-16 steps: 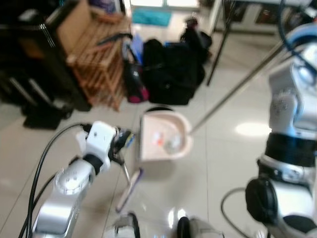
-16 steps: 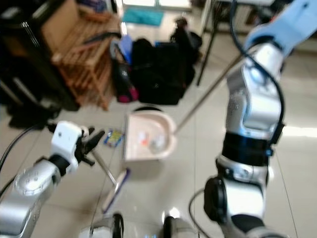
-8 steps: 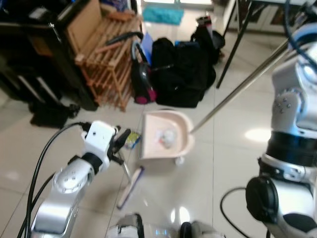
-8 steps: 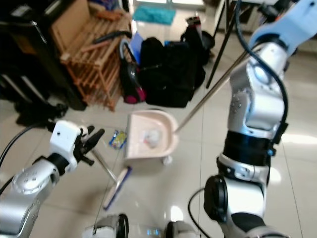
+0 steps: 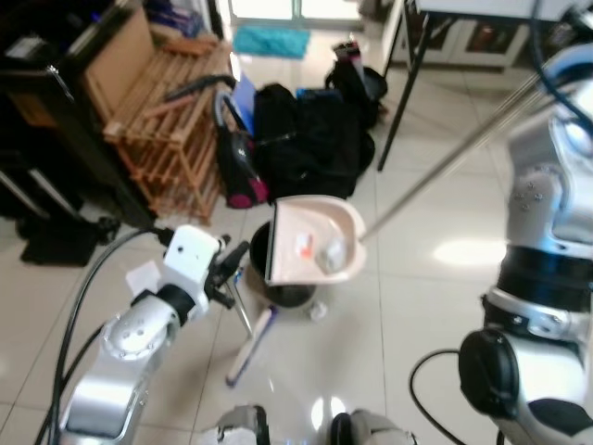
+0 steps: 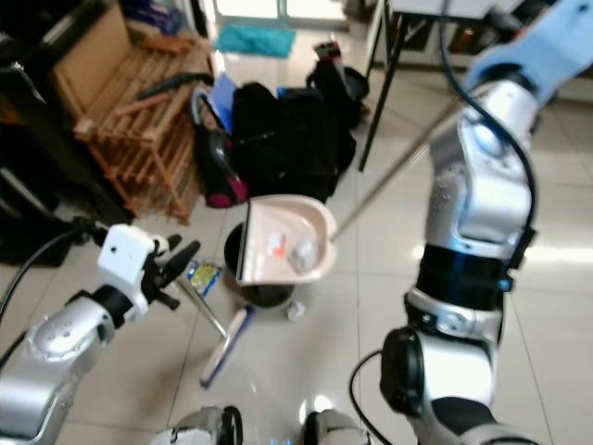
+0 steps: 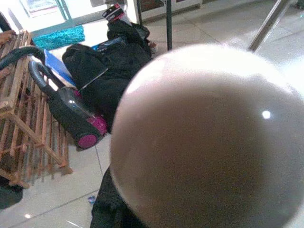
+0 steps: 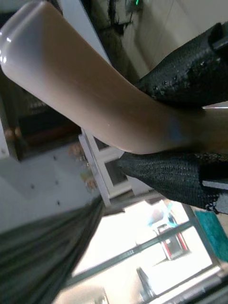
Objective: Sweep floor
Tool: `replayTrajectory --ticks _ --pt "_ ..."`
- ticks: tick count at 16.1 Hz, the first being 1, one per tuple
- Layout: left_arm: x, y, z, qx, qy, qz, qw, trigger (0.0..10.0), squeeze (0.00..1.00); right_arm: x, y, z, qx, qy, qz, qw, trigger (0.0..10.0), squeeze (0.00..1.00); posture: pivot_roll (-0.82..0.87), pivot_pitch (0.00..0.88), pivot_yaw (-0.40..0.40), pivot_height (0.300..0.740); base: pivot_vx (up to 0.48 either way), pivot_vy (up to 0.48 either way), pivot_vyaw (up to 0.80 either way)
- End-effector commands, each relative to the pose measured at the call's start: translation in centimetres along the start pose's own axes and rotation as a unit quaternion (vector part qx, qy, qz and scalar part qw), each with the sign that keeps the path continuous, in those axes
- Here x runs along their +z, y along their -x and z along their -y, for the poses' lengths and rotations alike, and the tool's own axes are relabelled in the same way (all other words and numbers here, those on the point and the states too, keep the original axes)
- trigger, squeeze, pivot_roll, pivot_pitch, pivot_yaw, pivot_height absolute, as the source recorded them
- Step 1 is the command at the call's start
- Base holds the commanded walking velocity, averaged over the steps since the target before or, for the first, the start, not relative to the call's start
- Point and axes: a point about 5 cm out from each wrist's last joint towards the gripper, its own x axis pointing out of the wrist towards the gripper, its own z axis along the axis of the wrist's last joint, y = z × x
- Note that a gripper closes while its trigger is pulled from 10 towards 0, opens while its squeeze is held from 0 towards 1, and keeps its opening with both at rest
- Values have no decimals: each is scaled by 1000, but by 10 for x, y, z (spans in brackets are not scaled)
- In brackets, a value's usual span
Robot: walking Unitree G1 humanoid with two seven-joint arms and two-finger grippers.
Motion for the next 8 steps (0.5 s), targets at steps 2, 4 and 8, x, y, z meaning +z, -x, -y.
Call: replayTrajectory --ticks 2,4,8 --pt "5 2 -1 3 -7 10 1000 10000 0 15 -3 0 0 -7 27 1000 10000 0 -15 177 14 740 328 0 0" --pt "5 2 -1 2 -6 10 1000 10000 0 14 -3 -1 2 1 24 1000 10000 0 -14 176 15 740 334 0 400" --pt "4 3 0 1 -6 8 1000 10000 0 15 -2 -1 -1 -11 28 1000 10000 0 -11 171 13 740 333 0 600"
